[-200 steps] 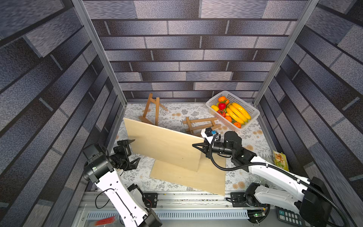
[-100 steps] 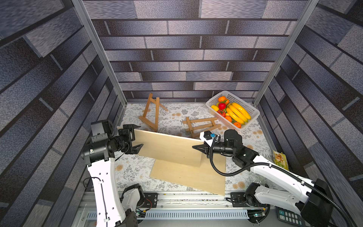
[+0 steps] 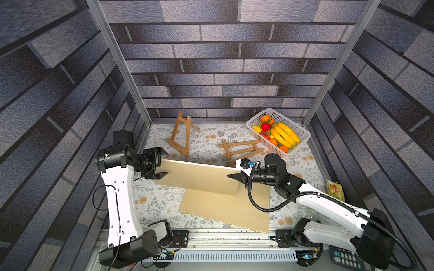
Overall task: Assemble the easel
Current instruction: Place the drawing board on the easel.
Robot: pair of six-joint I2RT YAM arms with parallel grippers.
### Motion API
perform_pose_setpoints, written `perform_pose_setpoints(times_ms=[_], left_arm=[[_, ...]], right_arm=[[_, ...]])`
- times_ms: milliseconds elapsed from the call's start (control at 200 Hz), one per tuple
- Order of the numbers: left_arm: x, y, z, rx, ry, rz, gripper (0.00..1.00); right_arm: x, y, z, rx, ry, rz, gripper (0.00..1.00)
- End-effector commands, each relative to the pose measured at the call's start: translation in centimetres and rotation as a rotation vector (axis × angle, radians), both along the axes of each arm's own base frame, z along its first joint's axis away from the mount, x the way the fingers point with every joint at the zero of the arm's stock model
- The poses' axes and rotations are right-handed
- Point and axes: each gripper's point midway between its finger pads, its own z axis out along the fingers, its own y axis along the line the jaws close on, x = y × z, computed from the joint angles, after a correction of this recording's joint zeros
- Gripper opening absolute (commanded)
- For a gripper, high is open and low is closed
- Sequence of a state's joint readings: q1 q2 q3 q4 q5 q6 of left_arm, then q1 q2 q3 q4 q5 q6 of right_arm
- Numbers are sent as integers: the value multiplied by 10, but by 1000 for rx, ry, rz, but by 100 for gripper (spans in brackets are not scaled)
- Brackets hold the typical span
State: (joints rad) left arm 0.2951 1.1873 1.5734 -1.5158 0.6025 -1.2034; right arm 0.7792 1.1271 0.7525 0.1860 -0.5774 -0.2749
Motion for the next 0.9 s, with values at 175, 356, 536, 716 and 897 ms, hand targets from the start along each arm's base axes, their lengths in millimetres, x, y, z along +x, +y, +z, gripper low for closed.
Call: perform_pose_setpoints(times_ms=[175, 356, 536, 716, 897], left_arm=[[-10, -23, -21, 64, 124, -114, 68], [4, -41, -25, 95, 126, -154, 60], [8, -50, -27, 89, 126, -145, 40], [7, -53, -21, 86, 120, -139, 28], [3, -54, -14, 71, 92, -89, 0]], right_arm=[[6, 6, 9, 11, -54, -3, 0], [7, 5, 4, -4, -46, -12, 0], [6, 6, 4, -5, -45, -7, 0], [4, 7, 8, 7, -55, 6, 0], [-1, 8, 15, 38, -45, 17, 0]])
